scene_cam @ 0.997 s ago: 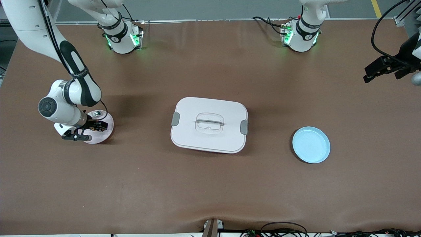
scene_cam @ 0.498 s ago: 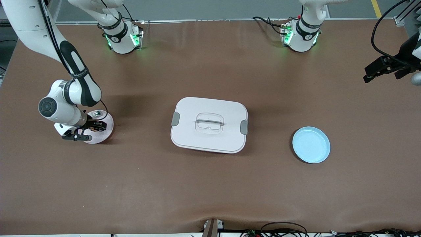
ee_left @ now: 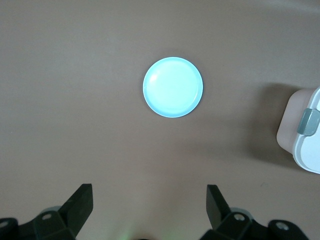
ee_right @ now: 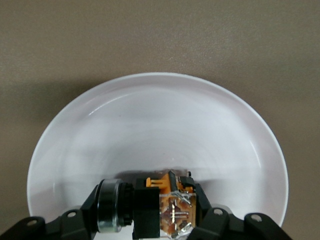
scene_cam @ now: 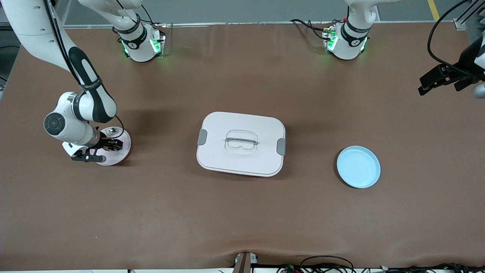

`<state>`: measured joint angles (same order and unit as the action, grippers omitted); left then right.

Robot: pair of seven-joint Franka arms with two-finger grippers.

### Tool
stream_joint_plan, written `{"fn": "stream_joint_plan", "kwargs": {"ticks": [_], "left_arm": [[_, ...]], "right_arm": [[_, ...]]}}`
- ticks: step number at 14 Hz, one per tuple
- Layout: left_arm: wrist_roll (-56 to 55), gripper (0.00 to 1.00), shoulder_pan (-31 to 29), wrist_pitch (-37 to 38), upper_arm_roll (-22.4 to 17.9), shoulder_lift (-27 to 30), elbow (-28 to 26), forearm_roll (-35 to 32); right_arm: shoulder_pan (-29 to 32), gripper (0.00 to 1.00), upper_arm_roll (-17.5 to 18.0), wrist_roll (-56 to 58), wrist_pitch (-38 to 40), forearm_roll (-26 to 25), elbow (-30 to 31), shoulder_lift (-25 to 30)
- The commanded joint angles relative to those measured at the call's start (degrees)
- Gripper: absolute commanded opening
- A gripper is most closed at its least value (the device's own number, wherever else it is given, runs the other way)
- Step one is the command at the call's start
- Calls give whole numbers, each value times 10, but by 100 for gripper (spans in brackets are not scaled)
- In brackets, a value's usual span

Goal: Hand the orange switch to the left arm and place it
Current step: 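Close the right gripper on the orange switch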

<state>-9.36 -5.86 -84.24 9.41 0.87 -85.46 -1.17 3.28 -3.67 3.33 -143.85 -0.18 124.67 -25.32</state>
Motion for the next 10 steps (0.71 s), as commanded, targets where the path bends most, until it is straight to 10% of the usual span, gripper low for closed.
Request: {"fn": "stream_joint_plan", "kwargs": {"ticks": [1,10], "left_arm": [[0,100,3,10,0,-4,11,-10],[1,100,3,13,1,-2,11,-9]], "right_arm": [[4,33,7,-2,60,-3,-1,55],[-43,29,10,-84,446,-1,-179,119]]}}
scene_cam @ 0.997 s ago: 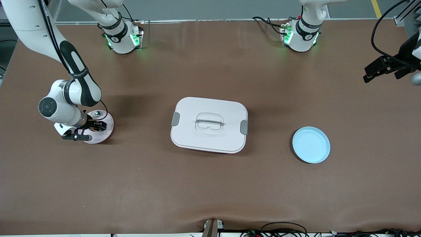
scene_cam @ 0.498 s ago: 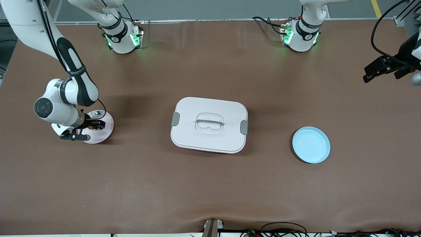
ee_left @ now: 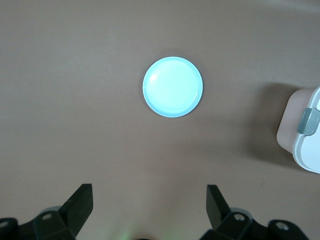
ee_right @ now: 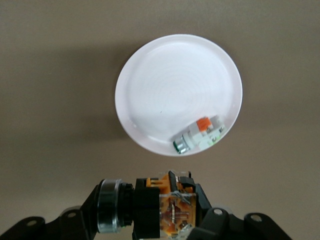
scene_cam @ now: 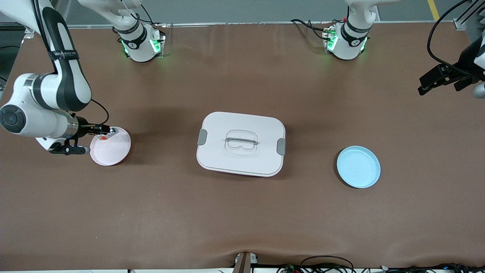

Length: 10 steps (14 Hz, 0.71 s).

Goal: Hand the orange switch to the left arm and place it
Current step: 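Lift the switch with the right gripper and carry it past the box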

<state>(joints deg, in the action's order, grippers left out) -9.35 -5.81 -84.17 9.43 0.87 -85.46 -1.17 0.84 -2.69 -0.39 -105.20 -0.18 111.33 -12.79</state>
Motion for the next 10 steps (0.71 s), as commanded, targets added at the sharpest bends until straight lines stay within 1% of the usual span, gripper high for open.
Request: {"fn": "stream_joint_plan", "kwargs": {"ticks": [1,3,5,7,8,10], "left_arm": [[1,100,3,12,1,-2,11,-9],[1,100,3,12,1,-2,11,-9],[1,100,3,12,1,-2,11,-9],[1,100,3,12,1,-3,11,-9],[1,100,3,12,1,-3,11,-9],[1,100,3,12,1,-3,11,-9]], "right_arm": [[-34,29,1,-77,101,0,-68,-7],[-64,29,1,-137,188,10,-127,-9],[-90,29,1,-183,239,31,-169,-10],[-124,29,1,-265,277,52,-203,-9],[-147,29,1,-316,295,70,-222,-10],[-187,29,1,-424,312,127,-246,-10]]}}
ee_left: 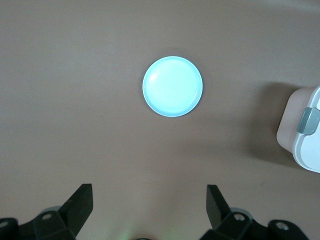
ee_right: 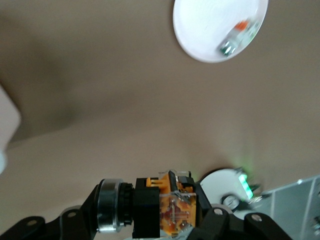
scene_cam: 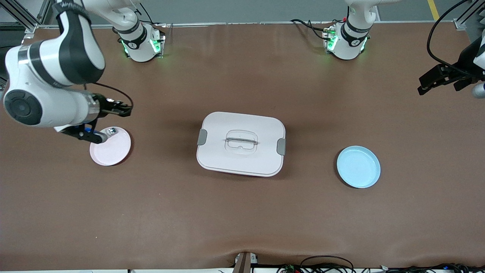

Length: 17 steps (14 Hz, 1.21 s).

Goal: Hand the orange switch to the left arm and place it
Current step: 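Lift the switch with the right gripper and carry it past the box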

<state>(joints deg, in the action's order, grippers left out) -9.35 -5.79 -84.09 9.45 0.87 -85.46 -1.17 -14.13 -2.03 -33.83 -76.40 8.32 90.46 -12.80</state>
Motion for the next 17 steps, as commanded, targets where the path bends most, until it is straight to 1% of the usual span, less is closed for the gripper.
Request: {"fn": "stream_joint_plan", "kwargs": {"ticks": [1,3,5,7,9,11,12,13,14,15,16,17], "left_arm": [[0,100,3,11,0,-3,12,-9],[1,100,3,11,1,-4,12,-9],[1,100,3,11,2,-5,12,-6],[2,100,10,11,6,-6,12,-1],[2,100,16,11,21,-19,12,-1],[2,100,16,11,35,-18,11,-1],[1,100,14,11,51,-17,8,5],[-8,100,13,11,66,-16,4,31],[-11,100,13,10,71,-15,-2,66],[-21,100,12,3,71,-10,-18,112],[-22,100,12,-12,72,1,-36,141],[-23,100,13,-27,75,12,-58,154]], "right_arm": [[-57,29,-5,-139,23,69,-41,-9],[-95,29,-6,-237,17,131,-57,-10],[-118,29,-6,-320,0,206,-71,-13],[-138,29,-6,-390,-55,262,-73,-14],[-174,29,-6,-438,-99,282,-73,-15],[-208,29,-6,-495,-165,296,-73,-17],[-225,29,-6,-520,-197,308,-73,-20],[-237,28,-6,-539,-231,319,-73,-24],[-246,28,-6,-554,-261,330,-73,-26],[-257,28,-6,-565,-286,336,-73,-30],[-268,28,-6,-580,-307,343,-73,-34],[-277,28,-6,-595,-328,347,-73,-37]]}}
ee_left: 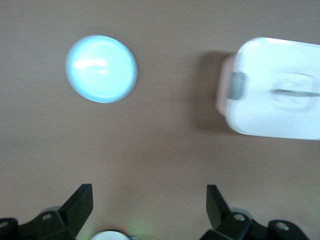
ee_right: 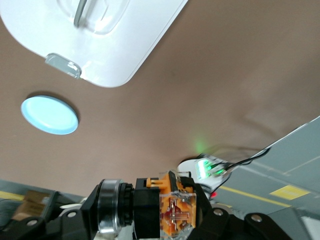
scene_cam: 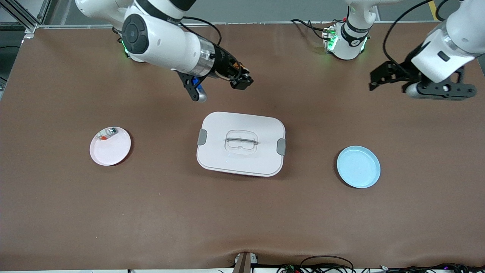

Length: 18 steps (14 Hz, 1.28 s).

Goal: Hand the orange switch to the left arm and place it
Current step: 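Lift the switch with the right gripper and carry it past the box, then hold the switch with the right gripper while the left gripper approaches it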

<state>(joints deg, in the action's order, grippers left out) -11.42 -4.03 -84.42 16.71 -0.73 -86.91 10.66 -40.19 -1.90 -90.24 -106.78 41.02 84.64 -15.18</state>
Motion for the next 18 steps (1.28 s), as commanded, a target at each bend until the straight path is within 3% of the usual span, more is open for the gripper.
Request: {"fn": "stream_joint_plan", "kwargs": {"ticks": [1,6,15,18], "left_arm": [[-2,100,-6,-36,13,44,-61,51],[3,100,-5,-127,24,126,-184,175],[25,100,-5,-240,116,154,-255,303],[25,89,-5,-288,147,154,-270,333]], "right_arm": [[-24,28,-7,-46,-45,20,-15,-16],[-48,28,-7,-98,-108,20,-16,-26],[-67,28,-7,-128,-146,20,-24,-41],[-67,28,-7,-128,-146,20,-25,-43]]}}
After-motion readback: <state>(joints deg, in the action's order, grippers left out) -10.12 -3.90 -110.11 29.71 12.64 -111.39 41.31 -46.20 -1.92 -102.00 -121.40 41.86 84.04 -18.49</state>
